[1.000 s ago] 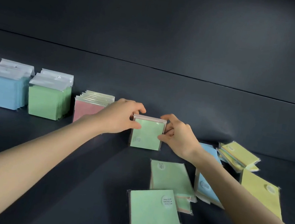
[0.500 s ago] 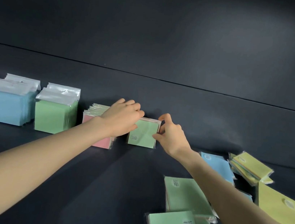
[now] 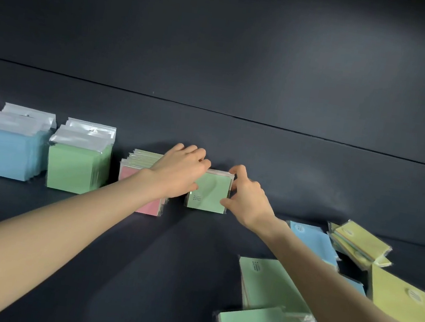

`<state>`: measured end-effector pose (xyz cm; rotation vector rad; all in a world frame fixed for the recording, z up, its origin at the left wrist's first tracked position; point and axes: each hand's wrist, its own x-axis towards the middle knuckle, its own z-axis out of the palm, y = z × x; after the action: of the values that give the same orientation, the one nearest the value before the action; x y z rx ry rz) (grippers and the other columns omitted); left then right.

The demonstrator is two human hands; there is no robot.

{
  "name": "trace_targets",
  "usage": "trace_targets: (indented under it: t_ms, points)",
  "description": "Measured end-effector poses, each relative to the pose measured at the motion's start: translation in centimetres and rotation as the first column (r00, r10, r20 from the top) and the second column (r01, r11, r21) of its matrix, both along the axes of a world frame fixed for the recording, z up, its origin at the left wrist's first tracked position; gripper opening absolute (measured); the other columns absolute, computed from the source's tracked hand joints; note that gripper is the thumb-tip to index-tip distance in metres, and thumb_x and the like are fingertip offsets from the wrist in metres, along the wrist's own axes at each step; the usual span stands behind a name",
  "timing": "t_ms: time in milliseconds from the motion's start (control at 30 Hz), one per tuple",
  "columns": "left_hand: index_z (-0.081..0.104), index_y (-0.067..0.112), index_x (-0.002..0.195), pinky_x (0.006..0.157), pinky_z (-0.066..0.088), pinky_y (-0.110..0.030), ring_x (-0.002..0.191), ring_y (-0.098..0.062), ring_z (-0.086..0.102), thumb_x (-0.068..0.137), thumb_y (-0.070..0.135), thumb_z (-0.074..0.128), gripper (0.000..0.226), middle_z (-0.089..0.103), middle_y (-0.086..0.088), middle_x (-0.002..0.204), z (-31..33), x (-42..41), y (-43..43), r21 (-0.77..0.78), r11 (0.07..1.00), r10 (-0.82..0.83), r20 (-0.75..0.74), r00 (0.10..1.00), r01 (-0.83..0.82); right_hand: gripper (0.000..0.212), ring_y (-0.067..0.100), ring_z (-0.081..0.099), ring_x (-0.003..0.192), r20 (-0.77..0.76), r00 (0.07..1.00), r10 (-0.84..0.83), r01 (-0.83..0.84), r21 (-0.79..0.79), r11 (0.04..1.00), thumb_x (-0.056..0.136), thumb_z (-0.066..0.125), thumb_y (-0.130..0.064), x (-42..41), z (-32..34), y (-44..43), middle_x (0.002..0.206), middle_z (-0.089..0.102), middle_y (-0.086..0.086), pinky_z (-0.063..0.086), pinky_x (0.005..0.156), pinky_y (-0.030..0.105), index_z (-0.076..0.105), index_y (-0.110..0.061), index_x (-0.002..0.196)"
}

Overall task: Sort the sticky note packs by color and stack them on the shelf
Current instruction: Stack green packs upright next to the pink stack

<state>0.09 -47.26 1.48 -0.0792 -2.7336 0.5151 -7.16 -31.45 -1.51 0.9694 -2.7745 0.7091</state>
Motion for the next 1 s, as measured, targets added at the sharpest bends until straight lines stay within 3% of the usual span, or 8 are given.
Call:
trace_targets:
  t_ms: [267, 433, 567, 700, 800, 933, 1000]
  points:
    - [0.049, 0.01, 0.115, 0.086, 0.032, -0.033, 0.107, -0.024, 0.044, 0.088, 0.022, 0.055, 0.03, 0.047, -0.005, 0.115, -0.1, 0.1, 0.1, -0.019, 1.0, -0.004, -0.033, 0.999, 0.003, 0.039, 0.034, 0.058, 0.083, -0.045, 0.999, -0.001, 0.002, 0.015, 1.0, 0.079, 0.055, -0.008, -0.3, 0.2, -0.1, 0.093, 0.061, 0.007, 0.05, 0.071, 0.042, 0.033, -0.02, 0.109]
    - [0.047, 0.012, 0.12, 0.087, 0.031, -0.032, 0.11, -0.023, 0.042, 0.089, 0.022, 0.051, 0.033, 0.045, -0.004, 0.119, 0.0, 0.3, 0.3, 0.013, 1.0, 0.011, -0.03, 0.999, -0.011, 0.045, 0.032, 0.058, 0.094, -0.06, 0.998, 0.008, -0.006, 0.025, 1.0, 0.081, 0.062, -0.017, -0.2, 0.9, 0.8, 0.111, 0.055, 0.004, 0.049, 0.082, 0.043, 0.039, -0.021, 0.119]
    - [0.048, 0.016, 0.127, 0.091, 0.034, -0.032, 0.114, -0.021, 0.042, 0.093, 0.031, 0.049, 0.037, 0.046, -0.001, 0.124, 0.4, 1.4, 1.3, 0.207, 0.978, -0.027, -0.049, 0.998, 0.037, 0.047, 0.03, 0.058, 0.102, -0.078, 0.996, 0.034, -0.033, 0.011, 0.999, 0.083, 0.066, -0.025, 0.3, 1.8, 3.1, 0.121, 0.05, 0.004, 0.048, 0.089, 0.043, 0.046, -0.02, 0.125]
    - [0.051, 0.021, 0.128, 0.096, 0.037, -0.033, 0.114, -0.018, 0.045, 0.093, 0.037, 0.051, 0.038, 0.05, 0.004, 0.124, 0.4, 3.9, 3.9, 0.427, 0.899, -0.092, -0.035, 0.995, 0.098, 0.045, 0.021, 0.056, 0.105, 0.005, 0.998, 0.063, -0.063, -0.005, 0.998, 0.085, 0.067, -0.029, 1.8, 2.3, 6.3, 0.121, 0.054, 0.002, 0.046, 0.093, 0.034, 0.05, -0.018, 0.125]
    - [0.06, 0.024, 0.114, 0.093, 0.043, -0.036, 0.106, -0.014, 0.053, 0.089, 0.043, 0.055, 0.032, 0.056, 0.009, 0.115, -0.4, 6.1, 5.9, 0.59, 0.798, -0.15, -0.005, 0.989, 0.124, 0.039, 0.014, 0.059, 0.1, 0.156, 0.983, 0.1, -0.097, -0.029, 0.995, 0.082, 0.071, -0.031, 3.4, 2.5, 8.7, 0.113, 0.059, -0.003, 0.046, 0.09, 0.025, 0.057, -0.021, 0.117]
    - [0.067, 0.025, 0.086, 0.08, 0.05, -0.029, 0.083, -0.004, 0.06, 0.08, 0.052, 0.064, 0.028, 0.066, 0.012, 0.086, -1.2, 9.5, 8.5, 0.767, 0.638, -0.246, 0.122, 0.962, 0.066, 0.036, 0.008, 0.064, 0.095, 0.361, 0.92, 0.156, -0.156, -0.029, 0.987, 0.074, 0.077, -0.033, 4.9, 2.4, 10.5, 0.103, 0.064, -0.007, 0.05, 0.094, 0.031, 0.06, -0.026, 0.105]
    - [0.067, 0.028, 0.084, 0.078, 0.051, -0.026, 0.08, -0.002, 0.061, 0.072, 0.063, 0.064, 0.038, 0.067, 0.013, 0.083, -1.4, 10.9, 9.5, 0.786, 0.618, -0.273, 0.242, 0.931, -0.023, 0.041, 0.006, 0.064, 0.096, 0.414, 0.897, 0.158, -0.189, 0.037, 0.981, 0.073, 0.077, -0.036, 5.4, 2.5, 10.9, 0.104, 0.064, -0.007, 0.049, 0.096, 0.03, 0.06, -0.027, 0.109]
